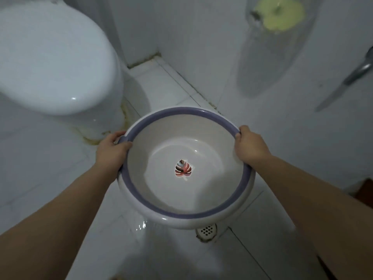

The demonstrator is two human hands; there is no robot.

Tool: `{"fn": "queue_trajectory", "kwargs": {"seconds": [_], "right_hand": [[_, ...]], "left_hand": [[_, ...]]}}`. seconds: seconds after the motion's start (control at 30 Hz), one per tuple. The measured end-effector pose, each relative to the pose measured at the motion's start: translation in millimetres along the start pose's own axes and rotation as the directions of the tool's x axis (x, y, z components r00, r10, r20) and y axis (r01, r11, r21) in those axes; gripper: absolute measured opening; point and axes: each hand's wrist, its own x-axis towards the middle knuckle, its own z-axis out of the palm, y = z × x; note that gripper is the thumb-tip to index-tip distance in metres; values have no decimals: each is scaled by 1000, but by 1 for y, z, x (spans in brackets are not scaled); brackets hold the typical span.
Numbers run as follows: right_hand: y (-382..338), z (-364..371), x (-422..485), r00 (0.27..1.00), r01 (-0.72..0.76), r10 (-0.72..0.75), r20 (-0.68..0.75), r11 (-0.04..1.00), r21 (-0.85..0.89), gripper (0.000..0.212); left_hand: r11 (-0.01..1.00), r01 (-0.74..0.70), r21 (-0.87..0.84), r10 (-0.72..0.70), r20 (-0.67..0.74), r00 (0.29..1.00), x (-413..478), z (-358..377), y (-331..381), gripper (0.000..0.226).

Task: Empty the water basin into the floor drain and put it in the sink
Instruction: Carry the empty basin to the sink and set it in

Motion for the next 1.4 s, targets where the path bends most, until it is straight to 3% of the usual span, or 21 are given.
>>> {"fn": "queue_trajectory", "kwargs": {"seconds": [0.3,0.5,0.57,0.67,0.73,0.83,1.17,1.4], "right_hand": [[-113,-204,-52,999,39,-36,-25,994,105,25],[-173,-340,-94,997,22,5,-83,943,332,24],[-182,-376,-107,999,-14,40,-35,830,557,25],[-188,-429,-130,995,-94,38,88,562,822,23],[-183,-457,-146,989,-144,22,147,392,909,24],[-171,-490,-170,992,-123,57,112,253,960,23],[-106,-502,-249,953,-26,302,0,80,996,30],[-8,-510,-337,765,32,642,-50,39,999,34]], "left_hand": [[991,11,-135,-14,-16,1000,-78,-124,196,38],[977,7,-214,-9,-11,1000,-130,-191,314,42],[971,-20,-239,18,-10,1000,-144,-205,341,41],[956,-63,-286,63,-9,998,-166,-218,377,38],[942,-72,-327,82,17,996,-182,-220,397,37],[917,-102,-385,144,80,986,-206,-216,431,36],[936,-193,-294,300,379,876,-238,-165,485,34],[953,-189,-237,298,614,731,-303,-61,503,35]]}}
